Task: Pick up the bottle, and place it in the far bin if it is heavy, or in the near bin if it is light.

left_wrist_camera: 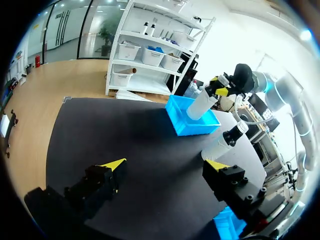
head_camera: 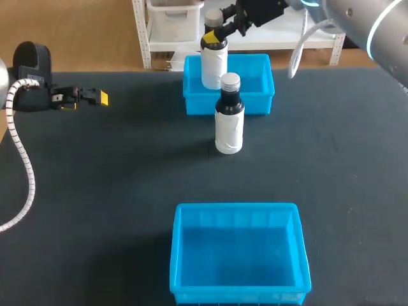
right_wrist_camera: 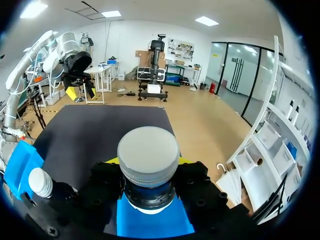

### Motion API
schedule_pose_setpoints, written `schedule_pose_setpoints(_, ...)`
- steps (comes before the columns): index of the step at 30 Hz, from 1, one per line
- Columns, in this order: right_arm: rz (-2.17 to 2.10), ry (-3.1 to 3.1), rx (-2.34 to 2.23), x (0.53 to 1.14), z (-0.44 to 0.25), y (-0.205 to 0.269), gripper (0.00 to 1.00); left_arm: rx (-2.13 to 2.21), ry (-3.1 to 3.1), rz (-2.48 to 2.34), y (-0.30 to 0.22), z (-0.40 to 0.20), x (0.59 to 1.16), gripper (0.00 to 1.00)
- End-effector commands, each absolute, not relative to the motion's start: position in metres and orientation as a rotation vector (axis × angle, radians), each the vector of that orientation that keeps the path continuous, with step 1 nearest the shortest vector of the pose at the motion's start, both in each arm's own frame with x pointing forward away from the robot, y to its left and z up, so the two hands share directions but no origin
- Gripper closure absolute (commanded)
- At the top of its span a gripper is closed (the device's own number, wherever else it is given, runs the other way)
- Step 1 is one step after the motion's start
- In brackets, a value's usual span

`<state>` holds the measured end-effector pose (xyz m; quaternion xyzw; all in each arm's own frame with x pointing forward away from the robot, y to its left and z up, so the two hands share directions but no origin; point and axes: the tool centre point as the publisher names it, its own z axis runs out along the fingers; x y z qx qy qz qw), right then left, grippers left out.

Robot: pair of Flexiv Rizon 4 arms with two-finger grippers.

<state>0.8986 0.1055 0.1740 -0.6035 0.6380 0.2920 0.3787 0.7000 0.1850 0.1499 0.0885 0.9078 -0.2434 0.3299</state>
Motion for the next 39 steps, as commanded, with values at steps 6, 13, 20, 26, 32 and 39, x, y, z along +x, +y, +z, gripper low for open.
schedule_pose_setpoints(6, 1.012, 1.584, -1.75, 0.916, 0.164, 0.117, 1.0, 0.231, 2.375, -0.637, 0.185, 0.15, 0.7, 0.0)
schedule_pose_setpoints(13, 1.035, 1.588, -1.749, 0.919, 0.158, 0.119, 1.0, 0.231, 2.375, -0.637, 0.185, 0.15, 0.7, 0.0)
schedule_pose_setpoints(20, 1.049, 1.588, -1.759, 0.922, 0.151, 0.124, 1.0, 0.231, 2.375, -0.637, 0.185, 0.15, 0.7, 0.0)
schedule_pose_setpoints(26, 1.063, 1.595, -1.76, 0.924, 0.143, 0.126, 1.0, 0.231, 2.375, -0.637, 0.185, 0.15, 0.7, 0.0)
schedule_pose_setpoints(32, 1.078, 1.604, -1.753, 0.925, 0.136, 0.125, 1.0, 0.231, 2.375, -0.637, 0.185, 0.15, 0.7, 0.0)
schedule_pose_setpoints(39, 1.098, 1.612, -1.738, 0.925, 0.13, 0.124, 1.0, 0.231, 2.375, -0.637, 0.185, 0.15, 0.7, 0.0)
